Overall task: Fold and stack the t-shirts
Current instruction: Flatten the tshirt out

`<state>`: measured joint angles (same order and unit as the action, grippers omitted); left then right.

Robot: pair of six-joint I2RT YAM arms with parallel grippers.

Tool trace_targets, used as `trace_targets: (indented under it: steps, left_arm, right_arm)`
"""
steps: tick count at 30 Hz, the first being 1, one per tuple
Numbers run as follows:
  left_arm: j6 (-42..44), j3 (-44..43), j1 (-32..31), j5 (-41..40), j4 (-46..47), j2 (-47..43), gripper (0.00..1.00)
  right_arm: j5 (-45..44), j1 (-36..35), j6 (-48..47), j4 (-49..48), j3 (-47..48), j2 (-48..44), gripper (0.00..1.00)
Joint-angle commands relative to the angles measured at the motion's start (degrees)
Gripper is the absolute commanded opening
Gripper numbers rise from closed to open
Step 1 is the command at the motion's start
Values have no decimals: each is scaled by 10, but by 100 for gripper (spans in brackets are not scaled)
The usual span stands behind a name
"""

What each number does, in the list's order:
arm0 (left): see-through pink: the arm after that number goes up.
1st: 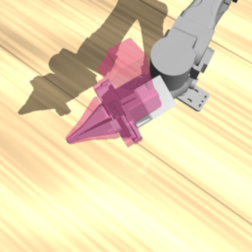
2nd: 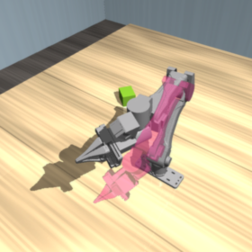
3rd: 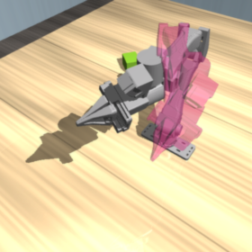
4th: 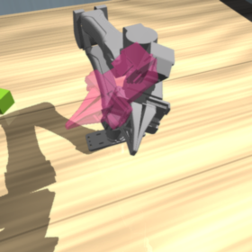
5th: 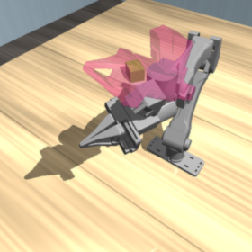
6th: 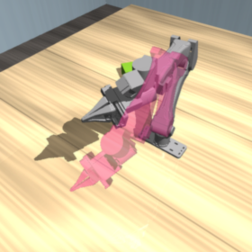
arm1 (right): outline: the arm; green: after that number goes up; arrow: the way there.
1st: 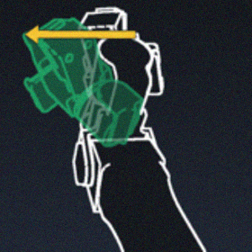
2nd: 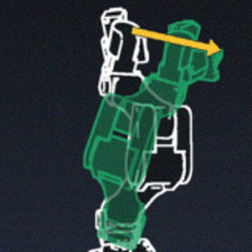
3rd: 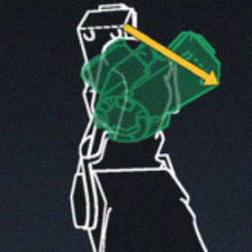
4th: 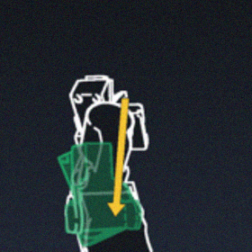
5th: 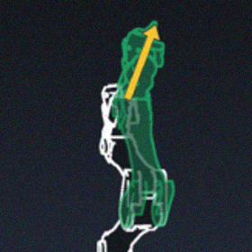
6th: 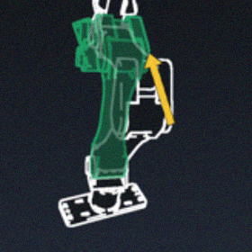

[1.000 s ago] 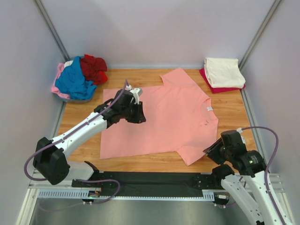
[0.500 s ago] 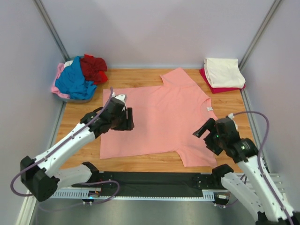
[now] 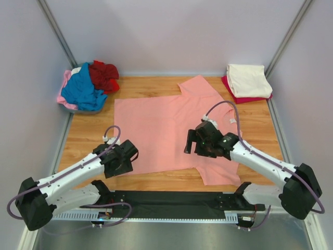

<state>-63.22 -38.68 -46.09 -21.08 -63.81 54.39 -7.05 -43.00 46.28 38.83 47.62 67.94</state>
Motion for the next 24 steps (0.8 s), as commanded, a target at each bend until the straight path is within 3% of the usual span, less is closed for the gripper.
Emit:
trace_targets:
  steps: [1,3,8,14,18,19,24]
  left_arm:
    - [-150,25,-4,-41,-47,17,77]
    - [-161,37,-4,-41,-37,6,99]
    - [-161,39,-4,-75,-26,-34,100]
    - [-181,63,-4,-69,-9,-10,100]
    - [-169,92,-3,-73,38,6,91]
    - [-166,93,-3,-81,50,11,83]
    - [-154,98,-3,-91,66,9,77]
  right_arm:
    - [79,-7,-37,-94,-17,24,100]
    - [79,-7,-59,-78,-10,35,100]
    - [76,-7,-75,-82,-34,6,100]
    - [43,8,-81,-55,-48,-10,100]
    - [49,33,-76,-52,-63,-31,100]
    - [46,34,-77,-51,-63,-36,100]
    - [44,34,-72,-36,-65,-52,100]
